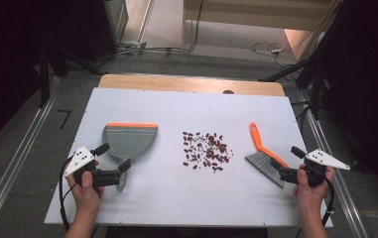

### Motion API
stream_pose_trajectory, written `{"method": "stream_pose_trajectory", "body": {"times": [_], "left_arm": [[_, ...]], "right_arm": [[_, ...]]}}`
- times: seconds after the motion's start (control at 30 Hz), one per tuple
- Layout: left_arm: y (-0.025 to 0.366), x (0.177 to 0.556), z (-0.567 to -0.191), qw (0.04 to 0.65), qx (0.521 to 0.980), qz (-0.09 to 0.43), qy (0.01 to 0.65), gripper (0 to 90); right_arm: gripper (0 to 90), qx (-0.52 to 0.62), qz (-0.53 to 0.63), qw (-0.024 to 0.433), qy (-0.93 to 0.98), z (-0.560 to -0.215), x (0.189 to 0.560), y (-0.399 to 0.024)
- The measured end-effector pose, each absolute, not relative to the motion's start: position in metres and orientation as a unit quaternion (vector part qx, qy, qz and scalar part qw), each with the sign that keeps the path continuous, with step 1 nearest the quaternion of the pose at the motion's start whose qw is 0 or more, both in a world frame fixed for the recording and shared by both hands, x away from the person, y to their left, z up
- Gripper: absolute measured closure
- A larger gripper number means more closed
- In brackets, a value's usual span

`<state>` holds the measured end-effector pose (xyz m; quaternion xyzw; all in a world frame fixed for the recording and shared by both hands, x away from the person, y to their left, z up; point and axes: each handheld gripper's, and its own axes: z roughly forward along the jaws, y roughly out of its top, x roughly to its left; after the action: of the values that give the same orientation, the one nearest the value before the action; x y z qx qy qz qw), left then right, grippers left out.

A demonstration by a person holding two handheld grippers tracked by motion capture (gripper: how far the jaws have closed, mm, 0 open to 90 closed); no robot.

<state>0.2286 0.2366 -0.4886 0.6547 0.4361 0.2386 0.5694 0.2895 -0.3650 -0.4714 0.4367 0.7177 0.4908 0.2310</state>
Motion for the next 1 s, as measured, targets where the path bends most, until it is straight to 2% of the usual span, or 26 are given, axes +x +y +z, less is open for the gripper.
{"method": "stream_pose_trajectory", "body": {"times": [0.6,1.0], "left_arm": [[0.232,0.228,-0.489,0.564,0.665,0.236,0.430,0.0],[0.231,0.231,-0.490,0.557,0.666,0.241,0.434,0.0]], "right_arm": [[0.0,0.441,0.491,0.244,0.711,-0.444,0.290,-0.357],[0.0,0.429,0.486,0.235,0.724,-0.417,0.312,-0.343]]}}
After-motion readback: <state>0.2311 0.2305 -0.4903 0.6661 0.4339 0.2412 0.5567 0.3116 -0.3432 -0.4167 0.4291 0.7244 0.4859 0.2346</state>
